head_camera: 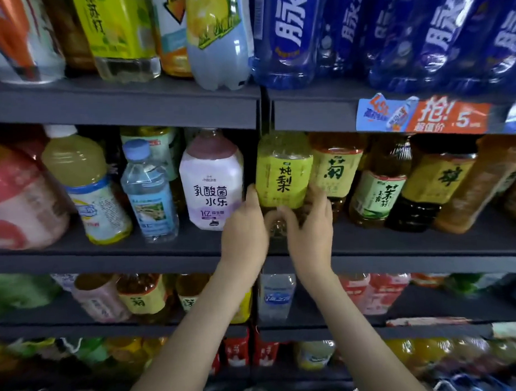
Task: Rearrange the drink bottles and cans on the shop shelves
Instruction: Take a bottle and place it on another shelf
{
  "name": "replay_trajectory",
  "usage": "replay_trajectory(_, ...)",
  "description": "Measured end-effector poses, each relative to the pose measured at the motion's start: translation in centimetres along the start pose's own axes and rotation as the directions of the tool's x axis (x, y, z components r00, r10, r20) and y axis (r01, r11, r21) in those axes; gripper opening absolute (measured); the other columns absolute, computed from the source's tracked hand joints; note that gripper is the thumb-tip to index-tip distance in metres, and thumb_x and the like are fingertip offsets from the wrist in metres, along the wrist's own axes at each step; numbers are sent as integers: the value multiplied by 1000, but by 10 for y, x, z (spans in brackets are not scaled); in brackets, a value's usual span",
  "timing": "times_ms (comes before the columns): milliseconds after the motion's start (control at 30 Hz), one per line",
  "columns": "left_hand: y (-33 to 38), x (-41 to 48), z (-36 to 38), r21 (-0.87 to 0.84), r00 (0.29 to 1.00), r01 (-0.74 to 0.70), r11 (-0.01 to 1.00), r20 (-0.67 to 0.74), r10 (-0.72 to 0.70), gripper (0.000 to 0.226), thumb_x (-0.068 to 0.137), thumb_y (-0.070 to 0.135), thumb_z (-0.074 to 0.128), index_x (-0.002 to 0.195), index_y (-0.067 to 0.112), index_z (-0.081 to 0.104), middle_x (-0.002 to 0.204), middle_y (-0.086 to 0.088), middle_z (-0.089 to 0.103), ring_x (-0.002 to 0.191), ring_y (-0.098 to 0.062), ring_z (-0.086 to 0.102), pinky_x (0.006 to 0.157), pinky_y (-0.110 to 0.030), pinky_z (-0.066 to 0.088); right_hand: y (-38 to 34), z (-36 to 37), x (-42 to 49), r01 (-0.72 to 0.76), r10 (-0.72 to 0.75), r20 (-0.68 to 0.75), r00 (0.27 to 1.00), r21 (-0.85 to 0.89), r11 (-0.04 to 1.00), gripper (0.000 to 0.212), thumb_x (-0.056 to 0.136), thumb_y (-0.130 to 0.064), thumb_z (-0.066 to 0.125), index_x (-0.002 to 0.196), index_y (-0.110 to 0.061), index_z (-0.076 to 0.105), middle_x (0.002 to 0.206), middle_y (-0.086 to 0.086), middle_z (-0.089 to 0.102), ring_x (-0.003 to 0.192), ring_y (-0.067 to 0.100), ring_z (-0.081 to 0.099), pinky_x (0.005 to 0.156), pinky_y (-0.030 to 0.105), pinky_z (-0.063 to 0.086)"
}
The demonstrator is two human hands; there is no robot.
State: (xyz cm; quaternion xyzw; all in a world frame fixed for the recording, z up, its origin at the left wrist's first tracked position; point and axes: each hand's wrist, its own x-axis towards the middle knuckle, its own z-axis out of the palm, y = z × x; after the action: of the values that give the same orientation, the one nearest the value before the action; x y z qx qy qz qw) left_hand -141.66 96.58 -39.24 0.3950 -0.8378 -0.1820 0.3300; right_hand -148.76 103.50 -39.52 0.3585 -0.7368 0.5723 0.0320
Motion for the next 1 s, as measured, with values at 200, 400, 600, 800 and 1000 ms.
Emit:
replay_trajectory(200, -10, -21, 31, 81, 945, -250, 965, -198, 262, 86, 81, -5, 66, 147, 9, 12, 127, -29, 52, 108, -41, 60, 76, -41, 56, 17, 3, 7, 73, -74, -15, 997, -67, 995, 46, 93, -17, 57, 135, -8, 40, 123, 9, 53, 111, 27, 53, 88, 39, 49)
replay_trajectory(400, 4, 1, 34, 125, 975, -158, 979, -139, 175, 75, 82, 4, 59, 144, 15, 18, 118, -28, 54, 90, -39, 63, 57, -36, 55, 3, 14, 19, 108, -106, 22, 994, -247, 963, 26, 93, -7, 51, 117, 1, 46, 115, 15, 53, 105, 34, 54, 68, 37, 46)
replay_trajectory(600, 13, -14, -5, 75, 993, -71, 995, 101, 63, 78, 92, 7, 53, 151, 24, 6, 152, -15, 25, 130, -31, 42, 90, -38, 53, -27, -23, 9, 97, -57, 159, 986, -256, 962, 34, 93, -7, 53, 125, 2, 44, 120, 18, 54, 110, 33, 51, 83, 40, 47)
replay_trajectory(800, 46, -41, -103, 124, 960, 44, 991, 271, -77, 63, 93, 14, 48, 149, 24, 21, 141, -10, 41, 108, -34, 55, 66, -36, 42, -87, -62, -17, 140, -18, 397, 918, -280, 950, 30, 89, -7, 57, 118, 1, 53, 112, 17, 56, 107, 35, 52, 87, 45, 48)
replay_trajectory(1000, 71, -52, -221, 207, 955, 184, 961, 194, -225, 44, 95, 26, 48, 138, 21, 40, 121, -9, 60, 104, -31, 59, 71, -35, 45, -192, -63, -23, 167, -90, 525, 846, -101, 981, 22, 91, -9, 55, 113, -4, 57, 110, 14, 58, 97, 32, 57, 74, 37, 44)
